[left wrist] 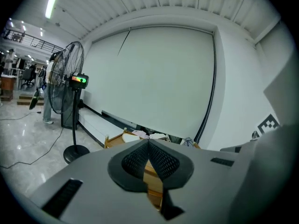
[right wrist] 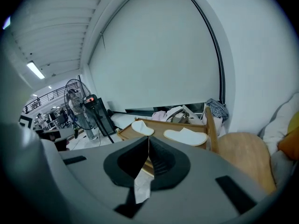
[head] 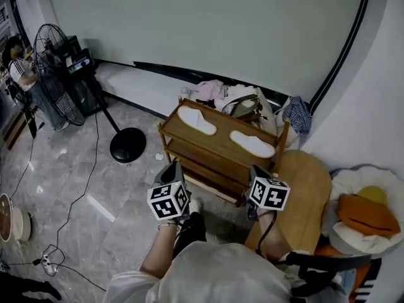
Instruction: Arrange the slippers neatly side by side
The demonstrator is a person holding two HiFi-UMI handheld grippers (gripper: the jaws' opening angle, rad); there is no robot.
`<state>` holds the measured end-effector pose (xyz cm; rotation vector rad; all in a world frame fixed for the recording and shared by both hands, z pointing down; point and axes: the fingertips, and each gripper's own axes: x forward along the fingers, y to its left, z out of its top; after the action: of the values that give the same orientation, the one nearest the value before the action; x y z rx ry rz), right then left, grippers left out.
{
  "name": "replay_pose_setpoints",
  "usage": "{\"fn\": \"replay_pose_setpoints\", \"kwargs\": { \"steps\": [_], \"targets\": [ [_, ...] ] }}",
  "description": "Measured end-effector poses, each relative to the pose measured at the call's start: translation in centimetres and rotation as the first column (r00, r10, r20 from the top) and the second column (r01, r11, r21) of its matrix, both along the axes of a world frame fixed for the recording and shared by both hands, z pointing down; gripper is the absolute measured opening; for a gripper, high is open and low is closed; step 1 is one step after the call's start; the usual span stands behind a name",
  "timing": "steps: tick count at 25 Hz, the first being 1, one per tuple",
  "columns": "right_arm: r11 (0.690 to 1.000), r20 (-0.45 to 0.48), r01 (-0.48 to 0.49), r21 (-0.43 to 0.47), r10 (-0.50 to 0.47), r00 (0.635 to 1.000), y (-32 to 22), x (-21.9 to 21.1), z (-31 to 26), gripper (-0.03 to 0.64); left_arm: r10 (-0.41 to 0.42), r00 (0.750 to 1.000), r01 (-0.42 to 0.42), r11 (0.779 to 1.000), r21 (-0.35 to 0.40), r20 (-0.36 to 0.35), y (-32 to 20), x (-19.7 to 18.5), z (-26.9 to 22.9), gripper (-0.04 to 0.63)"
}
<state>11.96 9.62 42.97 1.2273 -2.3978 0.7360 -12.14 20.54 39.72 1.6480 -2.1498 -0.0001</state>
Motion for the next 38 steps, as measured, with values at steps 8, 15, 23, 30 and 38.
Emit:
{"fn": "replay_pose_setpoints", "kwargs": {
  "steps": [8, 15, 23, 30, 38],
  "targets": [
    [0.996, -0.025, -0.084, 0.004, 0.084, 0.996, -5.5, -1.4, 0.2, 0.034, 0.064, 0.998, -0.064, 0.998, 0.012, -0.008, -7.6, -3.1, 0.5, 0.016],
    [0.99, -0.018, -0.142, 0.008, 0.142, 0.99, -10.8, -4.1, -0.6, 0.034, 0.129, 0.992, -0.129, 0.992, 0.0, 0.001, -14.8, -6.1, 0.5, 0.017],
    [0.979, -0.035, -0.202, -0.014, 0.201, 0.979, -16.2, -6.6, -0.2, 0.034, 0.185, 0.983, -0.185, 0.983, -0.015, -0.001, -22.0, -9.3, 0.6, 0.017],
    [0.972, -0.056, -0.234, -0.018, 0.233, 0.971, -19.9, -9.0, 0.0, 0.034, 0.22, 0.975, -0.22, 0.975, -0.027, -0.016, -26.6, -11.8, 1.5, 0.017],
    [0.971, -0.124, -0.235, -0.037, 0.229, 0.966, -21.9, -11.1, 0.9, 0.034, 0.225, 0.971, -0.229, 0.973, -0.042, -0.078, -30.2, -14.0, 3.5, 0.017]
  ]
}}
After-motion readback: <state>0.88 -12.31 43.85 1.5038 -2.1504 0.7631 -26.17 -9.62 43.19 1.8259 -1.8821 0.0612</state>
